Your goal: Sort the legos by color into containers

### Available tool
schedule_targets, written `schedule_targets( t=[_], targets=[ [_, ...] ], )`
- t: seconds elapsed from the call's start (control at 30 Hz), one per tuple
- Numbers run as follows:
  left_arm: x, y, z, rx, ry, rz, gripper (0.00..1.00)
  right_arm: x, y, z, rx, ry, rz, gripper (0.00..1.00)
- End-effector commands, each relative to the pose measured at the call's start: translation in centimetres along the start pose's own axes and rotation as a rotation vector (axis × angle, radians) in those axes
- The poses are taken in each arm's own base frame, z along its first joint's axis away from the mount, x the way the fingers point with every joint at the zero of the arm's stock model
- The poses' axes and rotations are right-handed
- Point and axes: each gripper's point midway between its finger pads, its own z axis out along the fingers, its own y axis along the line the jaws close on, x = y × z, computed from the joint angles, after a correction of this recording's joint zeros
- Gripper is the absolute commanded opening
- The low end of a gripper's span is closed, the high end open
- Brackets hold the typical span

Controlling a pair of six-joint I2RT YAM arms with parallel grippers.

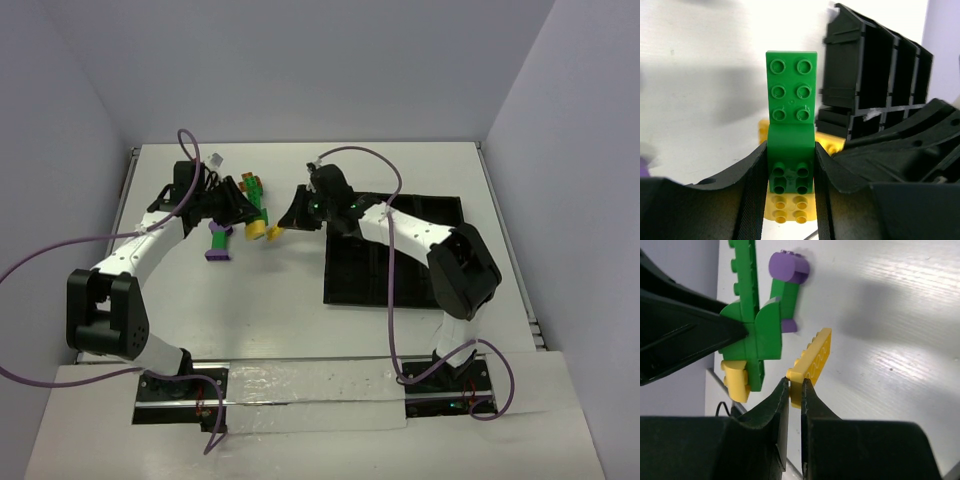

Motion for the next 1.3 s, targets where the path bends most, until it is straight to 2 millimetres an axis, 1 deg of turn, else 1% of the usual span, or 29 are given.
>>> schedule_targets(
  t=[0.0,0.07,0.13,0.2,0.23,0.27,0.3,0.43,0.47,0.5,0.53,0.57,0.67,0.7,0.77,0.8,0.83,0.87,0.9,0.93,1.07,1.27],
  targets=[
    [-2.2,-0.1,-1.9,-0.055,-0.081,0.025,0.0,-2.9,0.5,-1.8,0.008,-0.083,-0.033,0.0],
    [-2.5,0.8,-2.3,-0.102,-0.097,0.019,0.0,-3.5,1.0,-2.9,-0.005,-0.098,-0.06,0.0],
    [-2.6,1.5,-2.6,-0.141,-0.106,0.006,0.0,-3.8,0.6,-3.9,0.003,-0.121,-0.105,0.0],
    [-3.0,2.1,-3.0,-0.191,-0.125,-0.005,0.0,-4.8,1.0,-6.0,0.007,-0.176,-0.149,0.0],
    [-3.1,2.2,-3.1,-0.202,-0.129,-0.009,0.0,-5.1,0.9,-6.8,0.013,-0.192,-0.153,0.0],
    [-3.3,2.1,-3.4,-0.209,-0.139,-0.011,0.0,-5.4,0.0,-7.5,0.029,-0.202,-0.144,0.0],
    [-3.5,2.0,-3.7,-0.212,-0.155,-0.011,0.0,-5.9,0.5,-8.9,0.016,-0.232,-0.149,0.0],
    [-4.2,1.6,-4.3,-0.213,-0.187,-0.011,0.0,-6.7,-0.1,-12.1,0.022,-0.293,-0.137,0.0],
    [-4.3,1.5,-4.3,-0.212,-0.192,-0.012,0.0,-6.5,-0.8,-12.1,0.038,-0.287,-0.13,0.0],
    [-4.5,1.6,-4.3,-0.217,-0.192,-0.011,0.0,-6.6,-0.8,-13.5,0.042,-0.312,-0.139,0.0],
    [-4.5,1.6,-4.2,-0.22,-0.192,-0.013,0.0,-6.6,-1.0,-14.2,0.049,-0.322,-0.136,0.0],
    [-4.7,1.8,-4.3,-0.231,-0.199,-0.015,0.0,-6.2,-1.8,-14.5,0.061,-0.318,-0.125,0.0],
    [-4.6,2.9,-4.1,-0.291,-0.189,-0.046,0.0,-6.2,-3.3,-16.2,0.08,-0.337,-0.108,0.0],
    [-4.8,2.9,-4.2,-0.299,-0.194,-0.05,0.0,-5.9,-3.8,-16.4,0.097,-0.339,-0.111,0.0],
    [-4.7,3.2,-4.1,-0.312,-0.189,-0.058,0.0,-5.0,-5.5,-17.2,0.162,-0.339,-0.117,0.0],
    [-4.7,3.1,-4.2,-0.307,-0.194,-0.058,0.0,-4.5,-6.0,-17.3,0.177,-0.33,-0.119,0.0],
    [-4.7,3.0,-4.2,-0.303,-0.194,-0.059,0.0,-3.7,-7.1,-17.2,0.208,-0.315,-0.116,0.0],
    [-4.7,2.9,-4.3,-0.3,-0.196,-0.058,0.0,-3.7,-7.1,-17.3,0.209,-0.316,-0.117,0.0],
    [-4.7,2.9,-4.3,-0.299,-0.197,-0.06,0.0,-2.5,-8.2,-17.1,0.233,-0.29,-0.108,0.0],
    [-4.8,2.8,-4.2,-0.298,-0.197,-0.061,0.0,-1.9,-8.8,-17.0,0.244,-0.278,-0.106,0.0],
    [-4.8,2.8,-4.1,-0.3,-0.194,-0.068,0.0,-0.3,-10.2,-16.9,0.275,-0.256,-0.112,0.0],
    [-4.7,2.7,-3.8,-0.286,-0.187,-0.084,0.0,0.8,-11.3,-15.9,0.293,-0.233,-0.124,0.0]
  ],
)
